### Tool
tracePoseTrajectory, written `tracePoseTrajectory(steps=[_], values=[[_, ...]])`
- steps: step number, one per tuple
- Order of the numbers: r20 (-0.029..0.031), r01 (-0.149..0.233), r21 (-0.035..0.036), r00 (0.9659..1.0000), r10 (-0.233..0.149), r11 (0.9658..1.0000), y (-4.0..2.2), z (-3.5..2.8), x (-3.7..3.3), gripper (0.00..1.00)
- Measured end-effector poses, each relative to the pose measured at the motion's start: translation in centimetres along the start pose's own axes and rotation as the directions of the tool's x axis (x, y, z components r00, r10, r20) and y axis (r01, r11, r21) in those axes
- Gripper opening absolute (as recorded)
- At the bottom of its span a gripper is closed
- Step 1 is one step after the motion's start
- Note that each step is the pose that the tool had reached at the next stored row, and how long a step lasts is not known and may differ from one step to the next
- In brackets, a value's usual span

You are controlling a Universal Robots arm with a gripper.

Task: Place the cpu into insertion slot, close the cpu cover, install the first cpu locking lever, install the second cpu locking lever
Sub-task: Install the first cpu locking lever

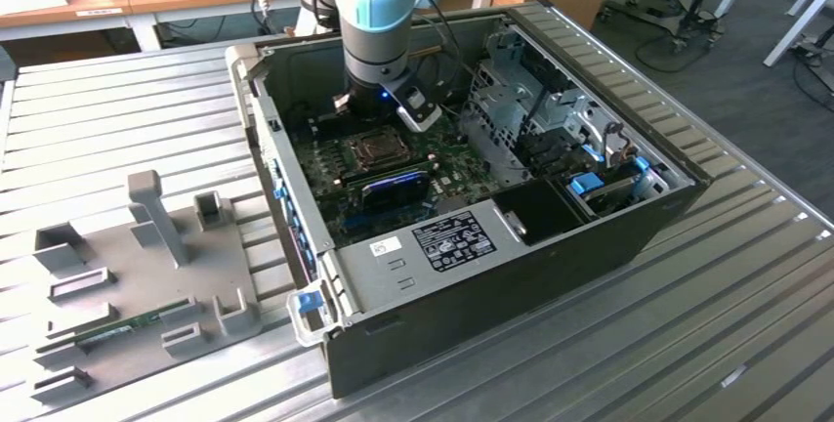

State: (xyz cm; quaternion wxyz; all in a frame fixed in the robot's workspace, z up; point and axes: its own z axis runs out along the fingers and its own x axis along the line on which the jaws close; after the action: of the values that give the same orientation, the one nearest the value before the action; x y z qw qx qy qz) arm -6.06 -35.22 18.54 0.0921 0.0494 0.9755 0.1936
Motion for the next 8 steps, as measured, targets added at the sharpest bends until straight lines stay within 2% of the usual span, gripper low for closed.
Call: tracePoseTrajectory(steps=[2,8], values=[[0.0002,-0.001,-0.005,1.0,0.001,1.0,0.04,0.03,0.01,0.1],[-0.0005,-0.005,-0.0259,1.0,0.005,0.9997,0.23,0.12,0.04,0.1]])
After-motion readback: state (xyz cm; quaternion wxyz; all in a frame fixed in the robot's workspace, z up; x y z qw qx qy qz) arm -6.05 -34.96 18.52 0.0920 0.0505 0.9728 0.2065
